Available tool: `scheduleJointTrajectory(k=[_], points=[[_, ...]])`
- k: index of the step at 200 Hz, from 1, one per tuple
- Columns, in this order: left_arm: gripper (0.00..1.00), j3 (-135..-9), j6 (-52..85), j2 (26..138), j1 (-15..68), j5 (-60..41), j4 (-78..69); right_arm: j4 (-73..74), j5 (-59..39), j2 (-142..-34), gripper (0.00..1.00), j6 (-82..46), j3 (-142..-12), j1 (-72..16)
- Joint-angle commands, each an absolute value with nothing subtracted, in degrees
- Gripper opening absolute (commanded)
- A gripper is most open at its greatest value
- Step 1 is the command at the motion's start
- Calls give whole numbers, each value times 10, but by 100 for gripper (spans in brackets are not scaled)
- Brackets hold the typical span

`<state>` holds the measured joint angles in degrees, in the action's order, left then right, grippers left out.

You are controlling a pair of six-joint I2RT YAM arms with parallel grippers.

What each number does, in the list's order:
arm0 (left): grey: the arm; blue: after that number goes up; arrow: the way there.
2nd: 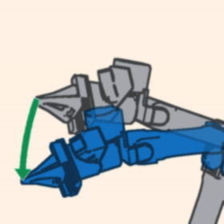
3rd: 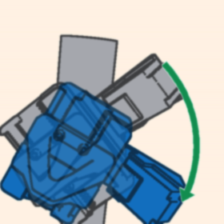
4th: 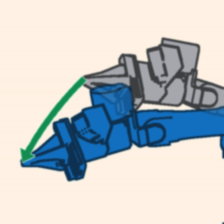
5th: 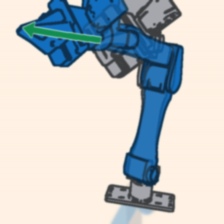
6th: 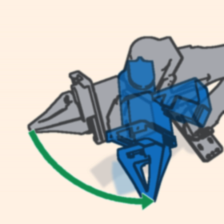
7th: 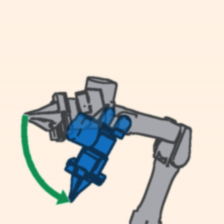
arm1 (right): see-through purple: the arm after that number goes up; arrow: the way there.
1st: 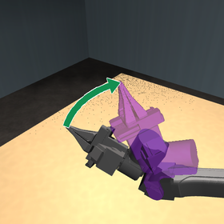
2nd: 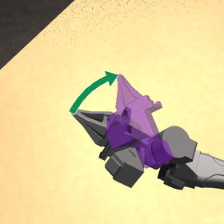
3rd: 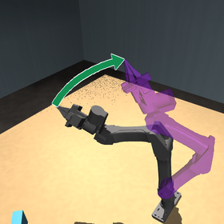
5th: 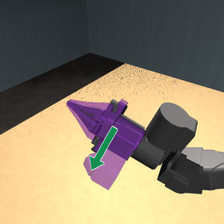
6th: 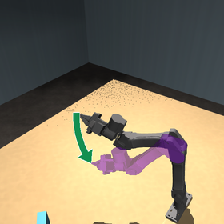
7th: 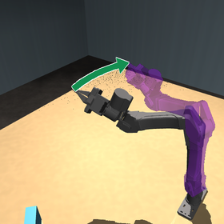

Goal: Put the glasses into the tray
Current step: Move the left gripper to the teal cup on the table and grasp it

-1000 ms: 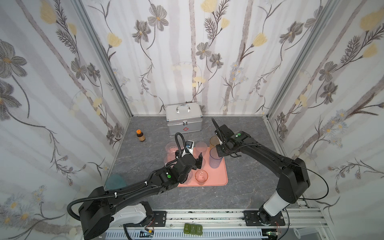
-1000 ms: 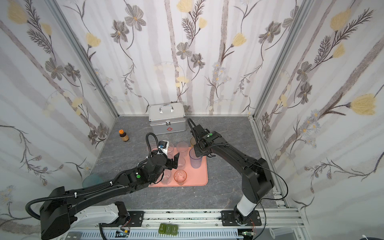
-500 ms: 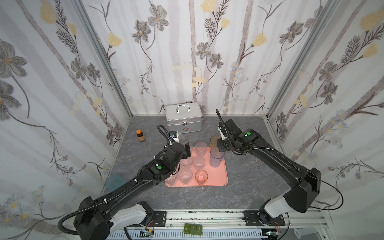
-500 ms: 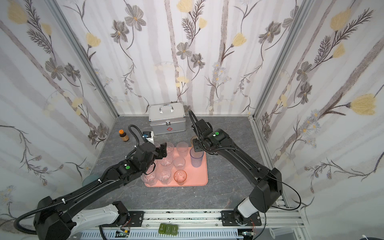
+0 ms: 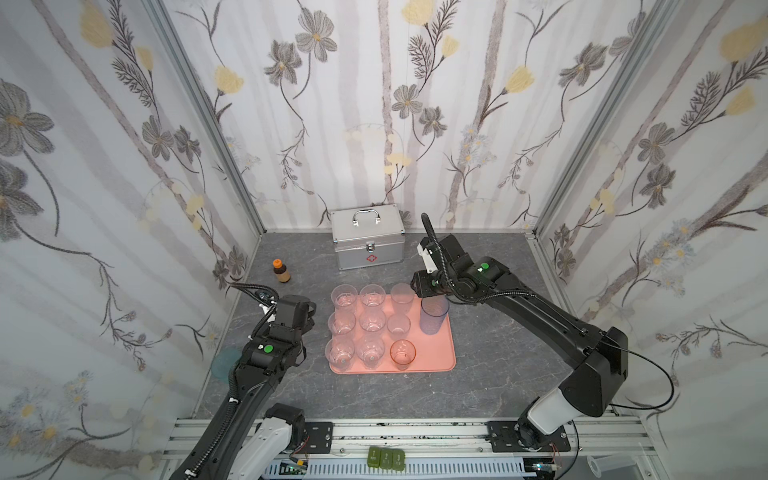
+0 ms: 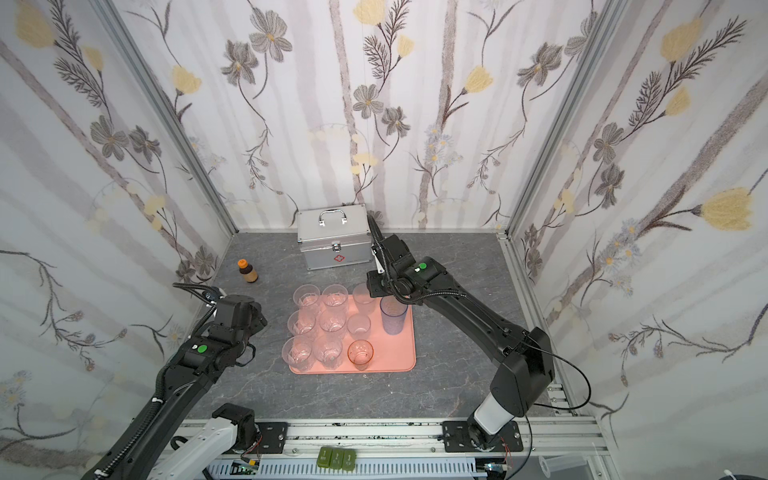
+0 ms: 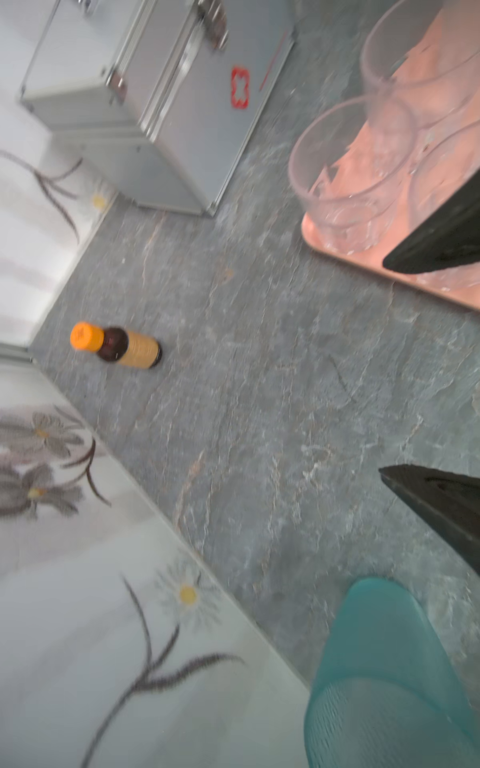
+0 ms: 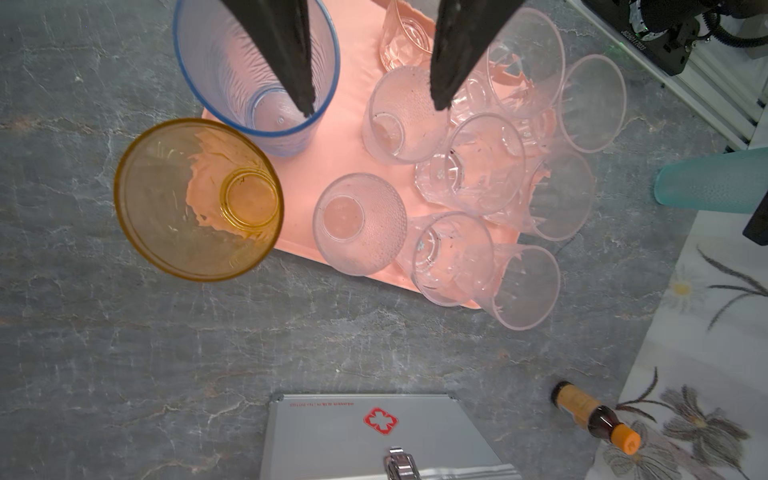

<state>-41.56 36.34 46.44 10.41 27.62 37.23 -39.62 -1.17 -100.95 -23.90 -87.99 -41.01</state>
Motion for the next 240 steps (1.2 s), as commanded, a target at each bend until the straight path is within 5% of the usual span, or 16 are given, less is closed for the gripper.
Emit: scheduleJointTrajectory(k=[1, 27, 67, 117, 158, 204, 240], points=[[96, -428, 382, 481, 33, 274, 387, -355, -24, -1020, 47, -230, -890, -407], [100, -476, 406, 549, -42, 223, 397, -351, -61, -1049, 47, -223, -908, -399], [100, -488, 415, 535, -65, 292, 417, -353, -80, -1073, 47, -219, -943, -397], [100, -448, 413, 544, -226, 211, 404, -350, -78, -1078, 48, -219, -951, -395], [98, -415, 390, 548, -243, 189, 363, -347, -79, -1075, 48, -221, -940, -389], [79, -371, 356, 560, -274, 121, 303, -342, -79, -1072, 49, -224, -932, -388], [41, -371, 328, 564, -290, 76, 279, -339, -80, -1069, 49, -230, -931, -387]])
